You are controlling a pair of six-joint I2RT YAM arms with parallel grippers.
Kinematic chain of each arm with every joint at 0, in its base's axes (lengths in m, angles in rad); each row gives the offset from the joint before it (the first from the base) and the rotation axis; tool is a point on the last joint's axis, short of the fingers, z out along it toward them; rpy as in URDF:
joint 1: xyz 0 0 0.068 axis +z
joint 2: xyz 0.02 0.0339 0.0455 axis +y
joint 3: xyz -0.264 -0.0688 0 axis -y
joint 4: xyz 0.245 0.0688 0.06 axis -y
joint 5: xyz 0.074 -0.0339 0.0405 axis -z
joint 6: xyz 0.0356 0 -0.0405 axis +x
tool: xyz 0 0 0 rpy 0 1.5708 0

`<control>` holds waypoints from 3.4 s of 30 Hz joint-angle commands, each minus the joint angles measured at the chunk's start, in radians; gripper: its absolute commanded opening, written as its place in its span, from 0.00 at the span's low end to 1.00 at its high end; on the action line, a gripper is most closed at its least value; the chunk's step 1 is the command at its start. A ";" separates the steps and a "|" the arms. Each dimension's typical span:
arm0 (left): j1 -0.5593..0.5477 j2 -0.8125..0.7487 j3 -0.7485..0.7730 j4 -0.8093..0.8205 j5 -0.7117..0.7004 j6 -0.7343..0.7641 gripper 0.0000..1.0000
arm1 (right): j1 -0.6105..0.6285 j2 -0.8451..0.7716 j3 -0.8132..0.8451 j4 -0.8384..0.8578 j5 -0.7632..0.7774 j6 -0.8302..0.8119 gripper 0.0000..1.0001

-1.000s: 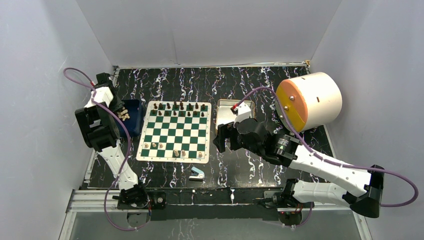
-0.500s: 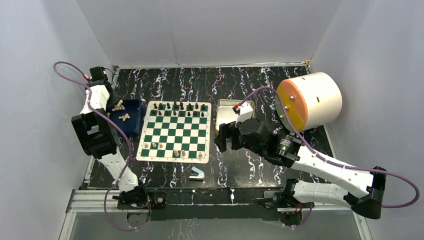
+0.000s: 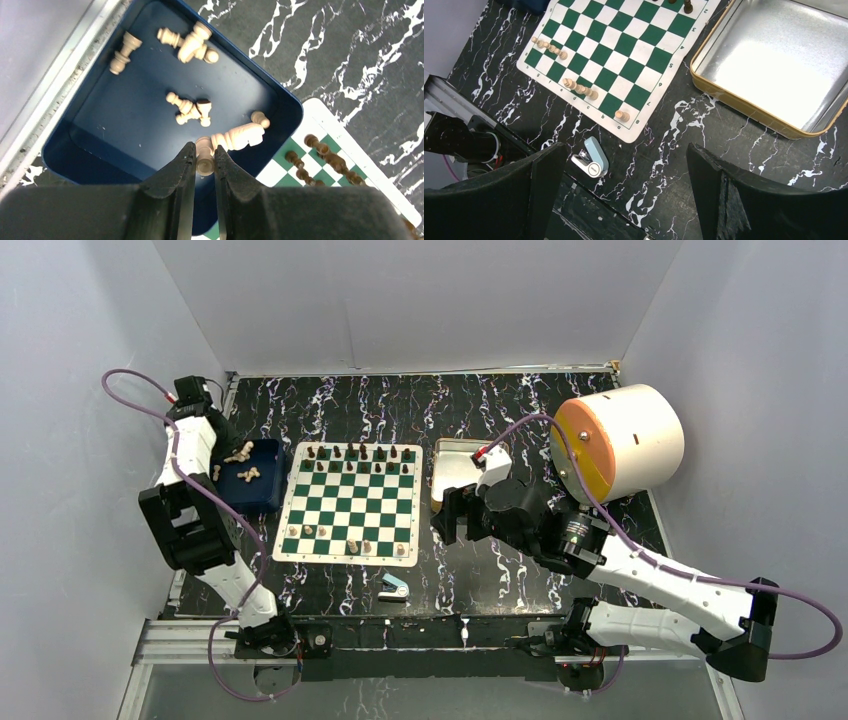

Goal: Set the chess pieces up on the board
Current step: Pick up the chess piece from the storage box, then place the chess piece on the chessboard.

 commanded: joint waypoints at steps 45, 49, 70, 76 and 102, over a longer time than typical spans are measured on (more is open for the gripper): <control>-0.442 -0.438 -0.227 -0.194 0.418 0.112 0.05 | -0.369 0.940 0.596 0.449 -0.924 0.550 0.60; -0.454 -0.444 -0.230 -0.194 0.433 0.131 0.05 | -0.370 0.990 0.655 0.419 -0.949 0.542 0.60; -0.513 -0.446 -0.243 -0.176 0.398 0.133 0.03 | -0.372 1.057 0.699 0.298 -1.017 0.447 0.63; -0.521 -0.425 -0.219 -0.195 0.338 0.087 0.02 | -0.371 0.988 0.617 0.342 -0.954 0.338 0.63; -0.555 -0.492 -0.255 -0.304 -0.138 -0.060 0.06 | -0.353 0.716 0.326 0.417 -0.798 0.118 0.69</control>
